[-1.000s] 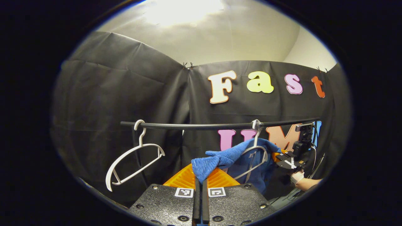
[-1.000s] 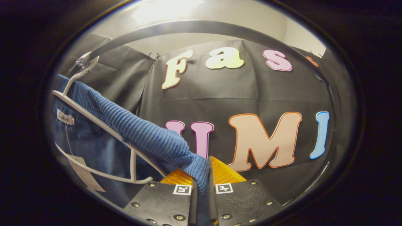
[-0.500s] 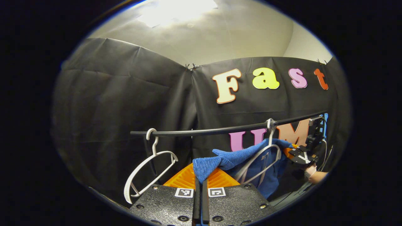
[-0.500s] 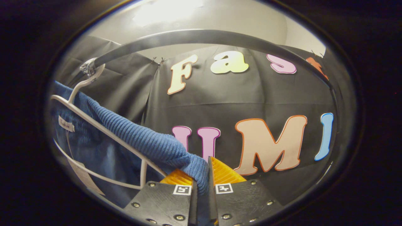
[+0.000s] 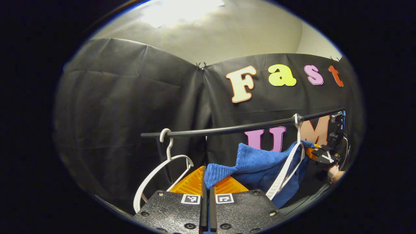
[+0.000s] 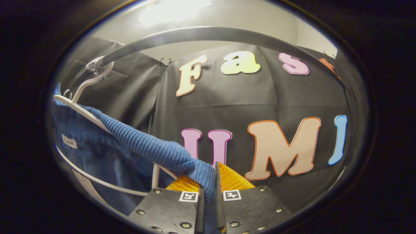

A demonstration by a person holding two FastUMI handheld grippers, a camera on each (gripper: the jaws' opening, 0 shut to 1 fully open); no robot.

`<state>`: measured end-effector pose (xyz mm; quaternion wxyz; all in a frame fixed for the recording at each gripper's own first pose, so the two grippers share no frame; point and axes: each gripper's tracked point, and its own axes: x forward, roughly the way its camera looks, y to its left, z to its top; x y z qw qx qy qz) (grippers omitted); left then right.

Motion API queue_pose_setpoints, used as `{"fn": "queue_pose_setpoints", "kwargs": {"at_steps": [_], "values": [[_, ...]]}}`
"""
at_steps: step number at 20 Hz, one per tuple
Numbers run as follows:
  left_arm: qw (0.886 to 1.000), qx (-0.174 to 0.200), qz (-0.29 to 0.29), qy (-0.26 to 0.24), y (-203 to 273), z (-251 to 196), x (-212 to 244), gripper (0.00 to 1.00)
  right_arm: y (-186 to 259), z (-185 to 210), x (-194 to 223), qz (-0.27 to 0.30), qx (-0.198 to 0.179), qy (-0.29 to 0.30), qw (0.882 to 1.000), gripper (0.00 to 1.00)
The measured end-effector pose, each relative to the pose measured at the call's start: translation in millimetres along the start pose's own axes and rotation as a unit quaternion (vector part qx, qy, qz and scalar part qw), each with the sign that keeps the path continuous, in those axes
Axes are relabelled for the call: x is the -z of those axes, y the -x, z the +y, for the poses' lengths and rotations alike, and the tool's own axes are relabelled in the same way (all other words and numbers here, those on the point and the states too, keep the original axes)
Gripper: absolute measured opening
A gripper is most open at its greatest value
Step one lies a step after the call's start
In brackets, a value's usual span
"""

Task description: Grasp the clothes on the hanger with both hands and then place them into the laundry hamper below.

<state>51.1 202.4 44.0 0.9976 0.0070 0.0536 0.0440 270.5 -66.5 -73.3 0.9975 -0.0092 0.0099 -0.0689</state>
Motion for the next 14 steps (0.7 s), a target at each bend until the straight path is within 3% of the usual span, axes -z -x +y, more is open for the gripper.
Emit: {"fn": "queue_pose_setpoints", "kwargs": {"at_steps": [8,14], "values": [[0.998,0.057,0.01,0.025,-26.0,-18.1,42.6,0.02,-16.7,-20.4,11.1,0.005,0.019,0.022,1.0,0.13],[0.995,0.073,0.027,0.059,-39.4,-27.2,71.2,0.04,-28.7,-26.6,35.4,0.03,0.03,0.035,0.998,0.13]]}}
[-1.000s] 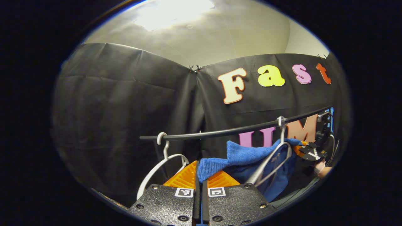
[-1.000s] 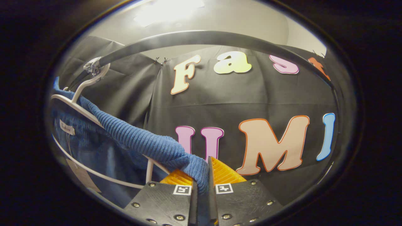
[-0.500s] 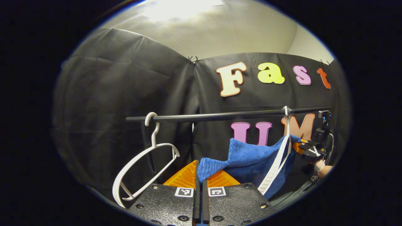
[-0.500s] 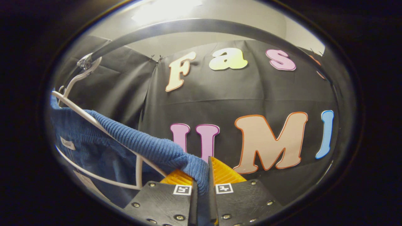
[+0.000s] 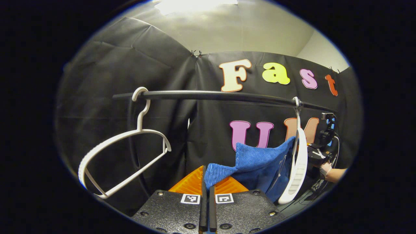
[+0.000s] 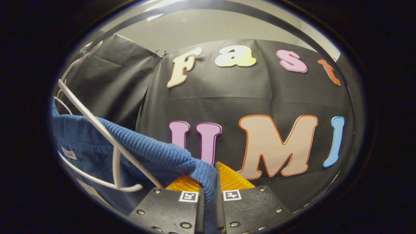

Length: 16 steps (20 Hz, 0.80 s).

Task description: Grasp the clothes on the hanger with both hands and then place them into the laundry hamper below.

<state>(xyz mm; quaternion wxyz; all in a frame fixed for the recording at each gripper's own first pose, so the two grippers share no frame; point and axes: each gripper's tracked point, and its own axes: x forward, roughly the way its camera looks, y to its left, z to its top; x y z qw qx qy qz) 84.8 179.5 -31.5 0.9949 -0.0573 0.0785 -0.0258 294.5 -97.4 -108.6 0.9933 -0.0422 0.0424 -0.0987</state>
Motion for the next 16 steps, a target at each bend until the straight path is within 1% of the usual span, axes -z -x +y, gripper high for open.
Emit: {"fn": "queue_pose_setpoints", "kwargs": {"at_steps": [4,5,8,13,16], "values": [[1.0,0.0,0.01,0.001,-7.0,0.7,18.5,0.02,0.4,-1.3,23.1,0.025,0.003,0.007,1.0,0.13],[1.0,0.001,0.014,0.005,-6.4,0.6,23.2,0.04,3.3,-0.3,32.1,0.036,0.0,0.006,0.999,0.14],[0.999,-0.005,0.028,0.015,-4.0,2.6,40.5,0.03,13.1,2.9,53.2,0.058,-0.002,0.009,0.998,0.13],[0.998,-0.022,0.051,0.026,7.9,9.6,67.9,0.03,33.4,9.3,85.3,0.094,-0.01,0.006,0.995,0.14],[0.997,-0.033,0.067,0.024,19.3,12.2,84.4,0.03,50.9,11.0,102.5,0.115,-0.014,0.011,0.993,0.14]]}}
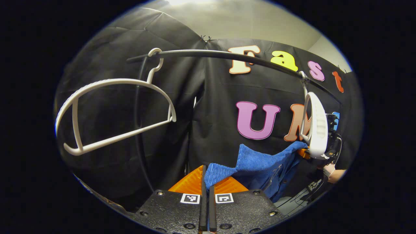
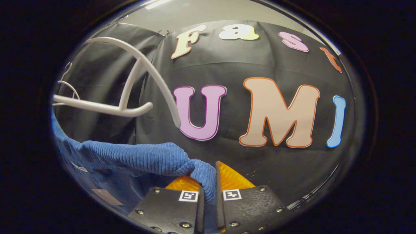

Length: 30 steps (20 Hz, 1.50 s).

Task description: Grasp the clothes on the hanger with both hands and then place them into the laundry hamper below.

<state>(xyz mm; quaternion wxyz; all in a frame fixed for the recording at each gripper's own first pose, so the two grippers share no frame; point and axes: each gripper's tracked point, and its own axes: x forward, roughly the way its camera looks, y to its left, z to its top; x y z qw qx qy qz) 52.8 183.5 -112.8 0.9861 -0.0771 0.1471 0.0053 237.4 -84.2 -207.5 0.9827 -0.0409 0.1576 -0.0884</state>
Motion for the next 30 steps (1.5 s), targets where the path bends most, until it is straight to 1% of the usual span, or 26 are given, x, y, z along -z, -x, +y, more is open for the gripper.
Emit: {"fn": "queue_pose_setpoints", "kwargs": {"at_steps": [4,7,10,12,16,20,25,28,30], "values": [[1.0,-0.005,0.022,-0.004,10.9,-2.9,25.1,0.03,19.5,1.7,22.9,0.023,-0.004,0.001,1.0,0.14],[0.999,-0.011,0.034,-0.033,17.8,-7.3,37.8,0.03,36.0,6.1,35.2,0.041,-0.01,0.0,0.999,0.14],[0.997,0.004,0.04,-0.064,25.6,-24.8,47.0,0.03,50.4,13.7,34.9,0.044,-0.019,-0.006,0.999,0.14],[0.996,0.018,0.044,-0.069,26.4,-43.4,52.1,0.03,61.2,21.4,32.5,0.044,-0.028,-0.012,0.999,0.14],[0.994,0.064,0.047,-0.074,24.9,-87.0,61.3,0.03,80.0,38.7,23.9,0.041,-0.047,-0.024,0.998,0.14],[0.989,0.122,0.041,-0.07,19.7,-136.3,59.1,0.03,95.8,59.5,8.0,0.031,-0.071,-0.04,0.996,0.14],[0.976,0.205,0.007,-0.072,10.3,-213.9,37.5,0.03,107.8,78.6,-11.0,0.018,-0.103,-0.049,0.993,0.14],[0.967,0.243,-0.012,-0.072,7.5,-250.8,24.6,0.03,115.0,75.9,-25.7,0.007,-0.109,-0.059,0.992,0.13],[0.962,0.263,-0.024,-0.068,7.3,-267.9,17.5,0.03,116.8,72.0,-36.2,-0.002,-0.112,-0.063,0.992,0.13]]}}
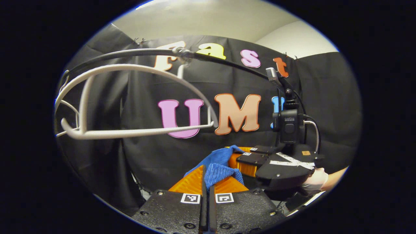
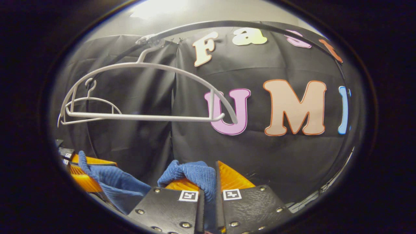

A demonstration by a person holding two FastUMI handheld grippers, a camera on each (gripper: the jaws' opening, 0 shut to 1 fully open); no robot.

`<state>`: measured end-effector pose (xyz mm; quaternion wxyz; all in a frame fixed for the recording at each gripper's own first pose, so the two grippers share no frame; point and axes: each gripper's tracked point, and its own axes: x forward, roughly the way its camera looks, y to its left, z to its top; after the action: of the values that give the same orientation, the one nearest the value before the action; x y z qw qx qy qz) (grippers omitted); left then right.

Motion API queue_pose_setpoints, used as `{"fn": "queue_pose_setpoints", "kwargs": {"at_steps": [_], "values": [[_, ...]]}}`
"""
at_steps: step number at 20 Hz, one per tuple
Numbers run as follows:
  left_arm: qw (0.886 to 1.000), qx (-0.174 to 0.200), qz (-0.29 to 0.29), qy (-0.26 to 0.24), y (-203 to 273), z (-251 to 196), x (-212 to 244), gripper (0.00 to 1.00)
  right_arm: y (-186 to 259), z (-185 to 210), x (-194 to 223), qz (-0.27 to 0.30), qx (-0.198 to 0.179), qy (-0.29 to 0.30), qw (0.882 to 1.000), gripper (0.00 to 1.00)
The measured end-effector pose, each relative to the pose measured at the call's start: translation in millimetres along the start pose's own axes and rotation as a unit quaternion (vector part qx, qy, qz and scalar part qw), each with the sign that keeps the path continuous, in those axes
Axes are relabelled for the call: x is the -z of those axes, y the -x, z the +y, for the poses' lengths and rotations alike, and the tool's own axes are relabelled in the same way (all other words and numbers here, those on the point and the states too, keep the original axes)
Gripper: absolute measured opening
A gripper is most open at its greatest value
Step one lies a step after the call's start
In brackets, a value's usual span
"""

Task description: Grasp the clothes on the hanger with both hands and then place them into the laundry hamper below.

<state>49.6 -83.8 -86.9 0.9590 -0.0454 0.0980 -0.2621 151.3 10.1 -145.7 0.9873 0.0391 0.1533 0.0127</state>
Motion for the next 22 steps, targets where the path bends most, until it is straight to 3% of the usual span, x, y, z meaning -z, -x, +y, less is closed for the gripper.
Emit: {"fn": "queue_pose_setpoints", "kwargs": {"at_steps": [7,13,22], "values": [[0.999,0.028,-0.021,0.037,-32.6,-9.7,-6.0,0.03,4.1,-12.1,-6.0,-0.005,0.002,-0.011,1.0,0.13],[0.996,0.039,0.027,0.072,-29.0,-6.8,53.7,0.02,1.1,-10.4,55.8,0.052,0.0,-0.026,0.998,0.13],[0.989,-0.007,0.137,0.056,-13.3,27.1,150.0,0.03,5.8,2.1,155.4,0.149,-0.008,-0.064,0.987,0.14]]}}
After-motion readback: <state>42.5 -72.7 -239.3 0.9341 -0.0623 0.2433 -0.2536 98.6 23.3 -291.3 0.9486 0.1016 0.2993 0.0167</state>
